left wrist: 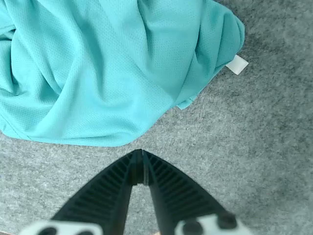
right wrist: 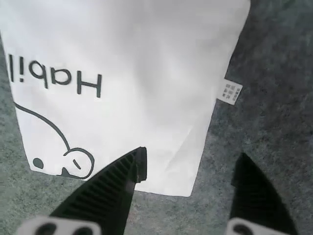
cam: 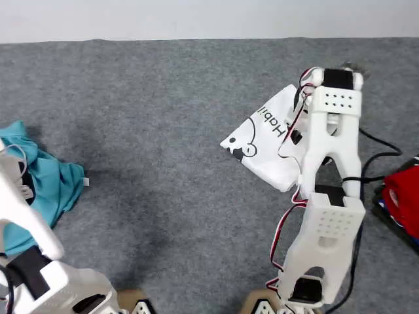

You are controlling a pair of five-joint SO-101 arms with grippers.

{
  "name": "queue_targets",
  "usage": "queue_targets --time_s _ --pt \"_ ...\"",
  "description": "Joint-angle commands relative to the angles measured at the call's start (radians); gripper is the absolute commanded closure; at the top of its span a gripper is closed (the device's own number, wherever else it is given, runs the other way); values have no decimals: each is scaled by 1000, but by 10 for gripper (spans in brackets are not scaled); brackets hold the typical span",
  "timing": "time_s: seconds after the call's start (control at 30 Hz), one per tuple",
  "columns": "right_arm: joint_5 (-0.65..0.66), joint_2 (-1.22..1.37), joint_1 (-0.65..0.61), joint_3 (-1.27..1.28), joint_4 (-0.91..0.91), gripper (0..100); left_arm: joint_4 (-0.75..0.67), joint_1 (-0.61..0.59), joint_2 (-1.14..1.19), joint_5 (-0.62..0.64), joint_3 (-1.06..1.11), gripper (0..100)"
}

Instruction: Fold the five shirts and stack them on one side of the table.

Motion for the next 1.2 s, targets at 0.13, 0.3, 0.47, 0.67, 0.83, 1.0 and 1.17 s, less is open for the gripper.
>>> queue_targets --time_s 0.13,0.3,0.47,0.67,0.83,1.0,1.17 --pt "-31 150 -15 0 -148 557 28 5 -46 -2 -36 996" --pt "-31 242 -28 0 -216 557 28 5 -40 -2 -36 996" --pt "-34 278 -61 0 -272 557 25 6 -40 -2 -36 996" --pt "-38 272 -84 -2 -315 567 21 6 -38 -6 -36 996" --pt "-29 288 -91 0 -389 701 21 6 -38 -6 -36 996" --pt "11 312 -93 -2 -415 792 21 6 -38 -6 -36 996" --pt "12 314 -87 -2 -407 854 21 6 -38 -6 -36 996"
